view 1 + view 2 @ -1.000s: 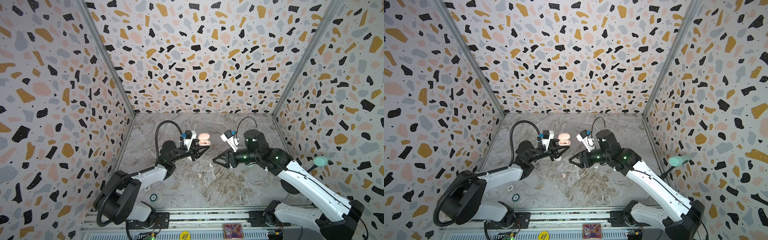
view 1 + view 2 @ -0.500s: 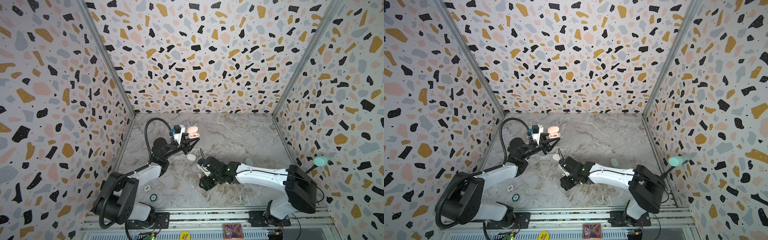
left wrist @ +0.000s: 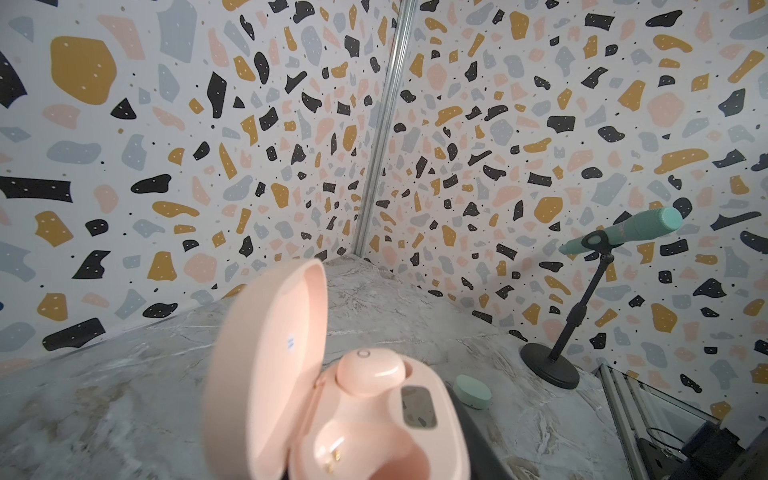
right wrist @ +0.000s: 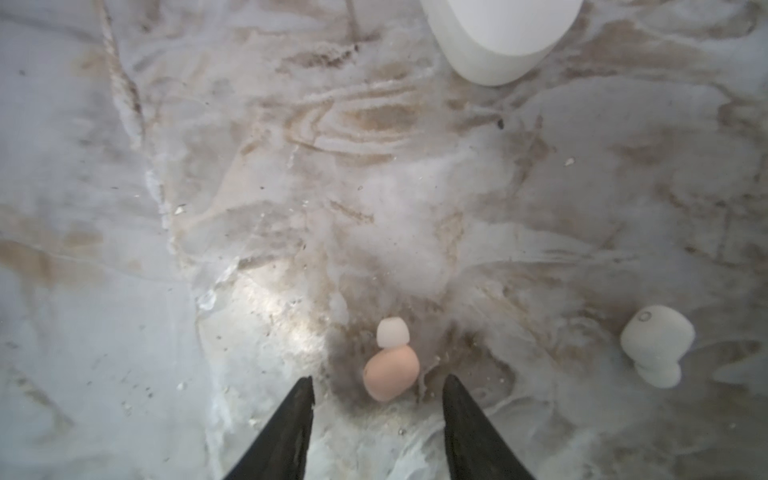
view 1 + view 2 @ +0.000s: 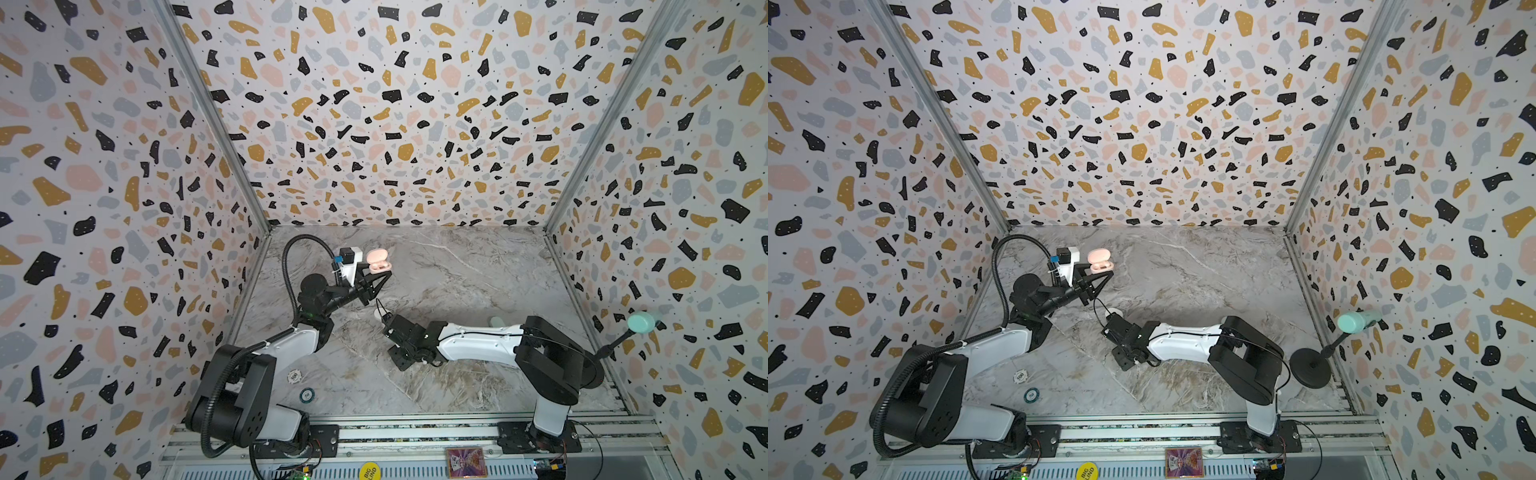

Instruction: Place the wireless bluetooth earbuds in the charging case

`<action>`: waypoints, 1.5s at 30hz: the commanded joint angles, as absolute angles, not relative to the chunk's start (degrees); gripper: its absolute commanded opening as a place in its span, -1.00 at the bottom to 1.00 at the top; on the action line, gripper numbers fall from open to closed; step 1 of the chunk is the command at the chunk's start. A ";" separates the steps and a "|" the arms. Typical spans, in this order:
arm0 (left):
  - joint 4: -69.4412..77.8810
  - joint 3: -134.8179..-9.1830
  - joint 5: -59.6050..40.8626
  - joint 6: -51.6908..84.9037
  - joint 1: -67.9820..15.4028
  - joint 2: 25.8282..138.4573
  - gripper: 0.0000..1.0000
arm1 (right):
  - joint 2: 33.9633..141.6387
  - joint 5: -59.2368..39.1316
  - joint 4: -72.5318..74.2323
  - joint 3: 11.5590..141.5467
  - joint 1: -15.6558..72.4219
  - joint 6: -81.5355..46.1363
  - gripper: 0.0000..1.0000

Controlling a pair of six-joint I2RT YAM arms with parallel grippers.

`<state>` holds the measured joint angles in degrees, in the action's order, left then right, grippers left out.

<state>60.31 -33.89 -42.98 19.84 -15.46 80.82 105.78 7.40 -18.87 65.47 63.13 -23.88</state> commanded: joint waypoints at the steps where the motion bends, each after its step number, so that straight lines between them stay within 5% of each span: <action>1: 62.77 -35.15 -43.24 19.05 -14.91 80.96 -0.15 | 106.55 11.29 -20.68 67.75 63.50 -23.25 0.00; 18: 66.48 -34.67 -43.68 22.06 -14.88 82.66 -0.15 | 98.34 29.38 -33.11 65.88 56.72 -29.40 -0.12; 37: 67.15 -34.47 -43.77 22.62 -14.90 82.66 -0.15 | 99.40 -3.58 -23.29 67.59 49.93 -35.67 -0.07; 45: 66.97 -34.45 -43.68 22.54 -14.87 82.48 -0.15 | 103.64 -7.53 -23.80 69.61 49.66 -38.58 -0.08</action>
<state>63.11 -33.89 -43.00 22.31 -15.14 82.76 103.68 -5.32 -23.29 67.81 49.67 -36.51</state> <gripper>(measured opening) 0.431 0.460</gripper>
